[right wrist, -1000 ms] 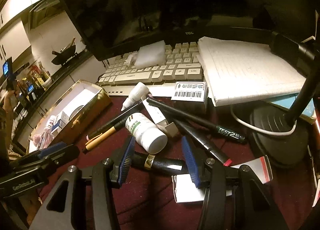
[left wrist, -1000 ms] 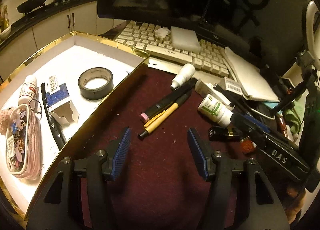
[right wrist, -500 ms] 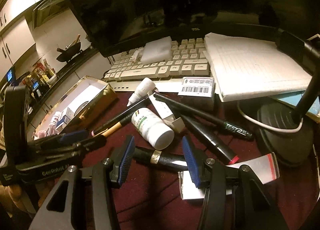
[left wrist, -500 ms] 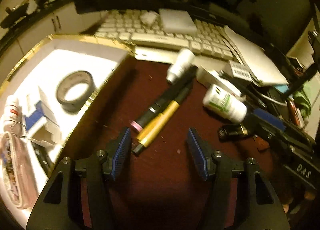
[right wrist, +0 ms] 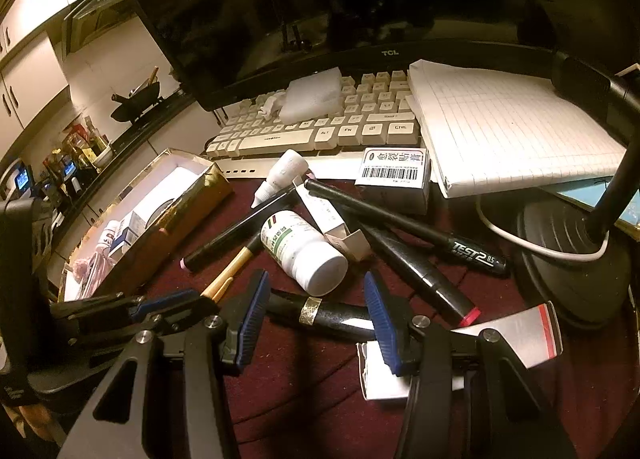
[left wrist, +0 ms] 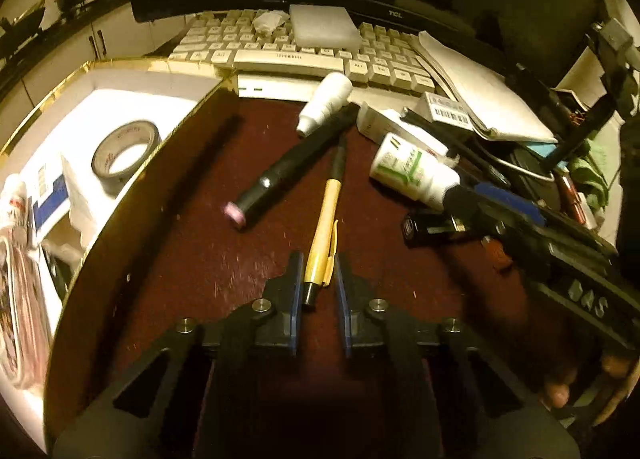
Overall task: Organize objects
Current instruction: 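Grasp the yellow pen with the left tool, then grasp the white green-labelled pill bottle with the right tool while the left tool holds the pen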
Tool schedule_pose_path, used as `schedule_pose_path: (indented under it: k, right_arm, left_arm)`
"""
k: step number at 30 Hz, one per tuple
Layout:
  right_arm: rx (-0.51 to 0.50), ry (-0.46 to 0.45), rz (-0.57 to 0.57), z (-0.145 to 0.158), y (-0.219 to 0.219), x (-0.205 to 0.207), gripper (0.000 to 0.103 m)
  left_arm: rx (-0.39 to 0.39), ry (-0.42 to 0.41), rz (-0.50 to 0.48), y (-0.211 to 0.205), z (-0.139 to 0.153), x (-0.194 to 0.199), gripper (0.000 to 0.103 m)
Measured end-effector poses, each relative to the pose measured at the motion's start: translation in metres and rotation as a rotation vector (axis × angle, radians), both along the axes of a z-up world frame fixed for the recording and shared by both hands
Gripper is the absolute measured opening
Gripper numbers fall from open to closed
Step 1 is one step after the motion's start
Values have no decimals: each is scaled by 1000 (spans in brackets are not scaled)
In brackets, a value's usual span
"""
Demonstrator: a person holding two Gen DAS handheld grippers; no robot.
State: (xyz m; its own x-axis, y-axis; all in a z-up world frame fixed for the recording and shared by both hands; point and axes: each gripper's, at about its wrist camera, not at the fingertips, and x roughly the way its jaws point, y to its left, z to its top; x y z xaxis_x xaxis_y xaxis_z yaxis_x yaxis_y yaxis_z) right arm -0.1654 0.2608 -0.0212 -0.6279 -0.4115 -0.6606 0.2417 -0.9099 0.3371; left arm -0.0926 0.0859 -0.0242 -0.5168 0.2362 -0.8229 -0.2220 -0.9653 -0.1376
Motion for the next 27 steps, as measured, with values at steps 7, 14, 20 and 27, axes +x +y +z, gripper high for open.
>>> schedule_pose_path:
  k: [7, 14, 20, 27]
  right_arm:
    - [2, 4, 1, 0, 0, -1, 49]
    - [-4, 15, 33, 1, -5, 1, 49]
    - [-13, -4, 75, 11, -12, -2, 49]
    - [201, 25, 150, 27, -45, -25, 49]
  left_arm:
    - [32, -39, 5, -23, 2, 40, 13]
    - [72, -8, 38, -39, 15, 42, 13]
    - [61, -22, 27, -34, 13, 35, 28]
    - [62, -2, 40, -32, 5, 20, 30]
